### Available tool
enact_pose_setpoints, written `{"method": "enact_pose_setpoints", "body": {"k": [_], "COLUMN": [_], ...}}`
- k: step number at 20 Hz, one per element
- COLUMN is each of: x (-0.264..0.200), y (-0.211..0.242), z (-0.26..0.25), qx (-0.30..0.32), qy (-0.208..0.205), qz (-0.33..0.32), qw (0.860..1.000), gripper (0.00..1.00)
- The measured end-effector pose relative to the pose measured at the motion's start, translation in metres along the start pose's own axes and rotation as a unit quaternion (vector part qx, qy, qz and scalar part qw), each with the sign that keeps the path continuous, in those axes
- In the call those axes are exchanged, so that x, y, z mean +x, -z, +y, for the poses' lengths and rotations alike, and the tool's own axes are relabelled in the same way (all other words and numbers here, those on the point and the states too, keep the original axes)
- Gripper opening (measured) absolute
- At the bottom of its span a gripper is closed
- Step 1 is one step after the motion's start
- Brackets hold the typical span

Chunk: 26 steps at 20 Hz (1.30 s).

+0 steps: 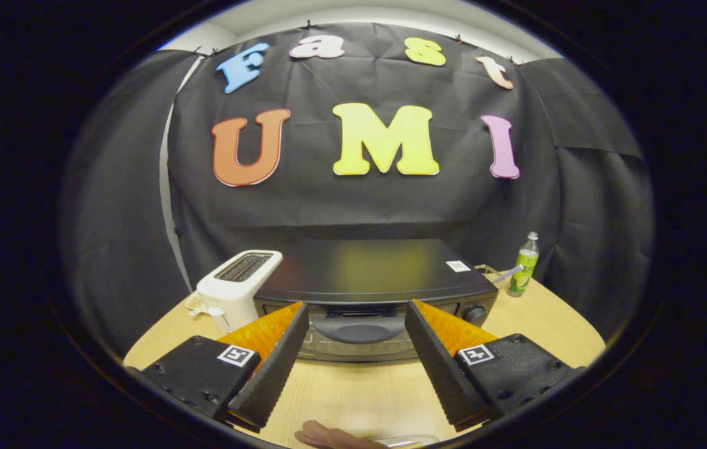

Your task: Open the toaster oven, put the food inside, and close the toaster oven door.

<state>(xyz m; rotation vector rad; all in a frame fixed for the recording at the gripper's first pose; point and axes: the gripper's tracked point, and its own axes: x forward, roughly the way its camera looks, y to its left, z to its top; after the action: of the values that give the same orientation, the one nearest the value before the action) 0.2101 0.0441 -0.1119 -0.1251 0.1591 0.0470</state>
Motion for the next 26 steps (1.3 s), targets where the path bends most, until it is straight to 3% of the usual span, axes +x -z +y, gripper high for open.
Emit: {"method": "enact_pose_setpoints", "body": {"k": [7,13,18,26], "x": [0.048,0.048,0.029,-0.012], "y": [0.022,0.024,0.033,0.088], "z": [-0.014,-0.008,-0.009,-0.011], "qx": [-0.019,0.010,0.001,-0.030], "qy": [0.049,0.003,-0.007,-0.010], "qz": [0.001,0.000,0.001,0.003], "qw": [0.999,1.000,1.000,0.999], "gripper": [1.00,0.98,0.98,0.98]}}
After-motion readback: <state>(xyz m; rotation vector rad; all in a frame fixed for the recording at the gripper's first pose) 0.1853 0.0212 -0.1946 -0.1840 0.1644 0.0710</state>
